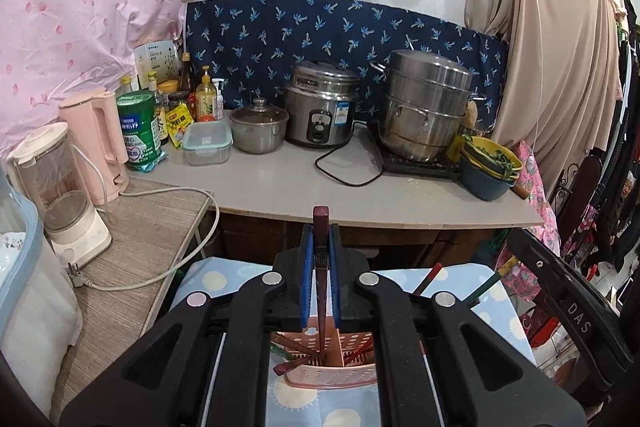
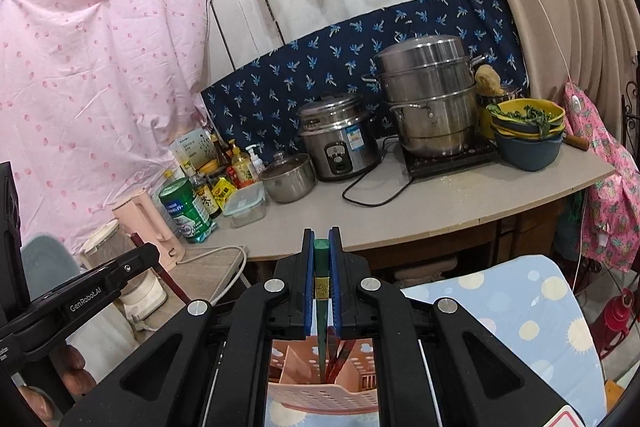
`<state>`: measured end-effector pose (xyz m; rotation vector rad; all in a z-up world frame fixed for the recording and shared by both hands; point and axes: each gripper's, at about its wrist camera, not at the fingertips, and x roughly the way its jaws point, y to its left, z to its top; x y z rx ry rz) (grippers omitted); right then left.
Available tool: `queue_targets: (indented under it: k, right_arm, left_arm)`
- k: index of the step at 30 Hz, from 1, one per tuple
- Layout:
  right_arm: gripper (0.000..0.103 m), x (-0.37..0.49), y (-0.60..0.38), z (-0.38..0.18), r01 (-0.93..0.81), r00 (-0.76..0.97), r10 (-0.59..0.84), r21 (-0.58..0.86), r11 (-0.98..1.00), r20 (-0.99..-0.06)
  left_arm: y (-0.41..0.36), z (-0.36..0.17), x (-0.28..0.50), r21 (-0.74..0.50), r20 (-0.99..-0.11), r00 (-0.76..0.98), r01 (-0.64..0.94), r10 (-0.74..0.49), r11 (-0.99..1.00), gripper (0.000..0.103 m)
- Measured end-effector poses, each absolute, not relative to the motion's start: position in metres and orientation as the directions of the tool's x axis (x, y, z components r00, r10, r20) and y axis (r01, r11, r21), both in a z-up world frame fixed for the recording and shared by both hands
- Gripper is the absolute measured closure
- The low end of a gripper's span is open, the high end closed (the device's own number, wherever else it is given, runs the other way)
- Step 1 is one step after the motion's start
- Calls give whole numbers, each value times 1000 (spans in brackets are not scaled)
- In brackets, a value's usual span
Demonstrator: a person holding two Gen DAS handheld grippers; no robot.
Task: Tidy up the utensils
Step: 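Lower both chopsticks into the pink holder and open both grippers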
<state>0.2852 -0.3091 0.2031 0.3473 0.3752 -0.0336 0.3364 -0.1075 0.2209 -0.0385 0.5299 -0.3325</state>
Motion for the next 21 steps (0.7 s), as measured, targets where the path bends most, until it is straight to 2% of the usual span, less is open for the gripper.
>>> queue_targets:
  k: [12,16,17,18,19,20,21]
  right_arm:
    - [95,296,-306,171,108,902,42,318,942,-430]
    - [94,296,-304,167,106,898,42,308,945,-439]
    - [94,295,-304,166,107,897,41,305,946,-440]
    - [93,295,-305,165,110,898,36,303,947,-438]
    - [91,294,-306,164,111,897,37,303,946,-441]
    - [90,294,-306,165,109,896,39,306,946,-442]
    - [87,293,-306,165,113,897,35,305,945,-441]
  left_arm:
    - [-104,185,353,-111,-555,778,282,-295,953,95]
    - [-105,181,351,-94,-548,789,271,-277,958,94]
    - [-105,180,351,-90,-549,791,266,-270,960,87]
    - [-105,180,351,-88,-549,792,263,-267,961,72]
    - [-105,180,350,-81,-547,797,254,-256,964,64]
    - [-105,180,349,-74,-539,806,245,-246,967,57]
    - [-104,181,347,-71,-533,810,245,-244,967,57]
